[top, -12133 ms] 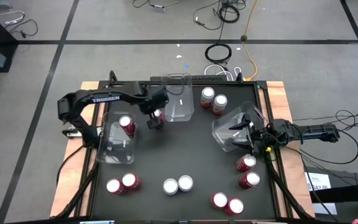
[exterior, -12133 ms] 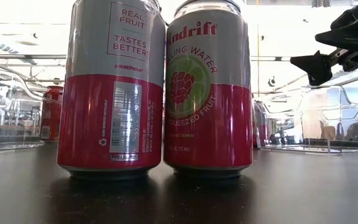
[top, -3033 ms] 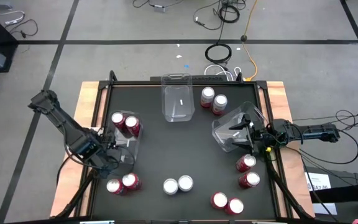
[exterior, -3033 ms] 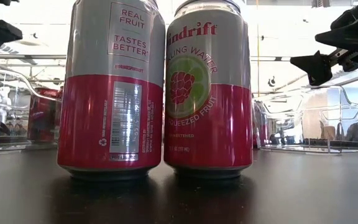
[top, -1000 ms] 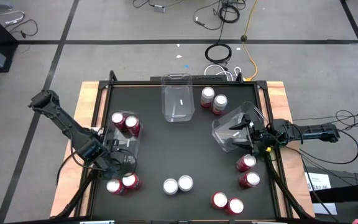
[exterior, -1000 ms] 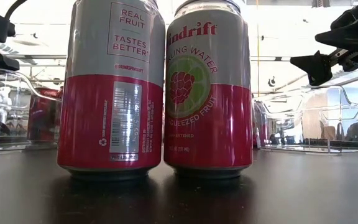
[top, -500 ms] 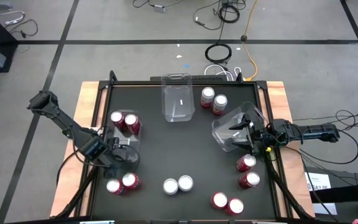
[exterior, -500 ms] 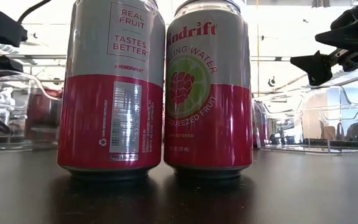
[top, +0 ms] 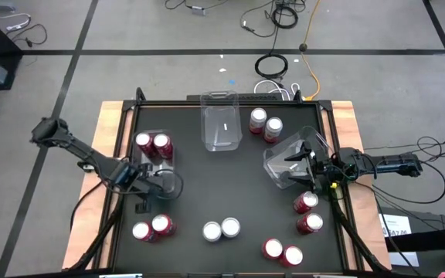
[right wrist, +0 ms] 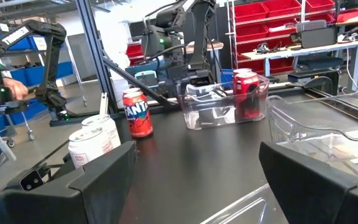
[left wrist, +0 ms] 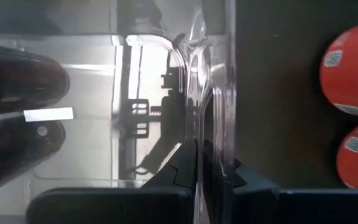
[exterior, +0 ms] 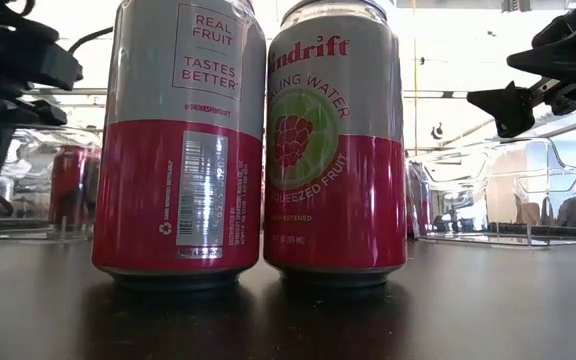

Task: Sort soda cans
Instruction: Move the transparent bin from to the top left of the table

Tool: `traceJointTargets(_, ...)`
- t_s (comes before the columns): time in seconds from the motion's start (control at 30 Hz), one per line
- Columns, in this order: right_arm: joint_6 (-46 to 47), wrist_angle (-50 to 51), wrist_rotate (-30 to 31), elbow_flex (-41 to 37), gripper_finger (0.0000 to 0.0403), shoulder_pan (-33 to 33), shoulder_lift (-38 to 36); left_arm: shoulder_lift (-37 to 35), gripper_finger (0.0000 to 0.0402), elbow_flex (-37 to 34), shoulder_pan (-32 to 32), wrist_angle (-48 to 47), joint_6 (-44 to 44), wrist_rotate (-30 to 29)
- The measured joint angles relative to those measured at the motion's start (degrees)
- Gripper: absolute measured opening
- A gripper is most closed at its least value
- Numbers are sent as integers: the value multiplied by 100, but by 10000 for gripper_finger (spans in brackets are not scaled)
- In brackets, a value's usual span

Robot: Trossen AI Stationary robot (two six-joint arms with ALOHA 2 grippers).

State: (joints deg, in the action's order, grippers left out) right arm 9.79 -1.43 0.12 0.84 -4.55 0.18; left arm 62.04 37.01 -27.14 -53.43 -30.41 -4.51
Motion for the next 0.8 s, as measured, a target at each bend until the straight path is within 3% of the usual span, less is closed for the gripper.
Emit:
traceJointTargets(0.43, 0, 0, 0, 0, 334, 1, 1, 0, 18, 0, 1105, -4, 1425, 35)
traceJointTargets(0.8, 0, -2, 0, 0, 334, 0, 0, 0, 18, 0, 1956, 84, 1644, 335)
